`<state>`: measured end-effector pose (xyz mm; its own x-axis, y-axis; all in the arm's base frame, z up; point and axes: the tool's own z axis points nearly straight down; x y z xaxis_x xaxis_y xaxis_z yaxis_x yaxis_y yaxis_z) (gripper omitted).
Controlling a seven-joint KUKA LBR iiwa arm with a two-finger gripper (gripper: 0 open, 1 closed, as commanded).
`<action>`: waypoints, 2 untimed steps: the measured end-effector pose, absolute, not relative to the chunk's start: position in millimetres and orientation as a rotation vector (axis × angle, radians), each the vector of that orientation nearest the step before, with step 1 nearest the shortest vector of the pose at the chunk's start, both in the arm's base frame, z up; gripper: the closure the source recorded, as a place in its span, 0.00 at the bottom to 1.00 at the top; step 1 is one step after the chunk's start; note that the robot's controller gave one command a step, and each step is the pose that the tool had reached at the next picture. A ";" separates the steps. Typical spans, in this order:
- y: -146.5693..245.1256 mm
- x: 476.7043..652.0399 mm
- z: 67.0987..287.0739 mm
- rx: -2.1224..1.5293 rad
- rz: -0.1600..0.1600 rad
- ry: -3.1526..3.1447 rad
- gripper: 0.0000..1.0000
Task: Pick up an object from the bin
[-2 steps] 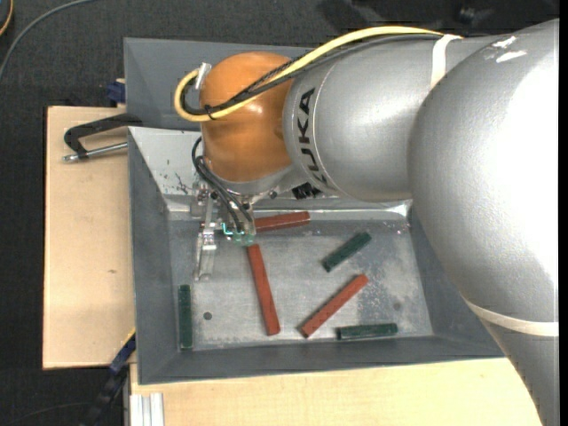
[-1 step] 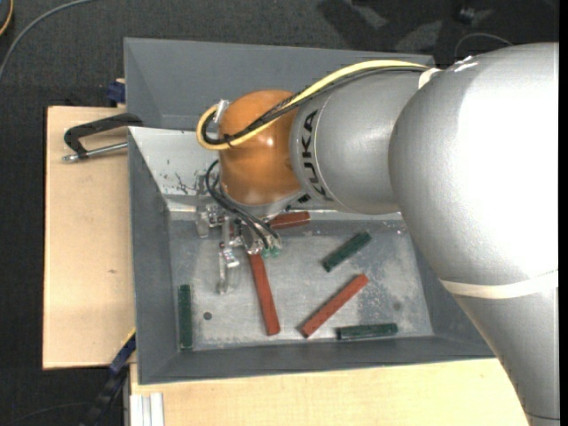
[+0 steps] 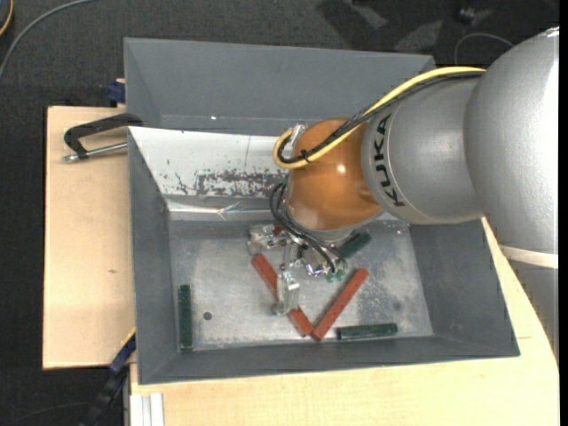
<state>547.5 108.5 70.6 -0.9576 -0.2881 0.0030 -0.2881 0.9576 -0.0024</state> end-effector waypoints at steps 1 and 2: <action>42.9 564.3 72.8 0.413 0.003 -3.122 0.00; -41.2 581.6 72.4 0.433 0.004 -3.121 0.00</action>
Offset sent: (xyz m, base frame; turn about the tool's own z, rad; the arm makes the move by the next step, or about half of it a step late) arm 0.0146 -0.0615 0.0010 0.0217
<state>581.6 -41.2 72.4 -0.9622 -0.2724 -0.0084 -0.2724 0.9622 -0.0037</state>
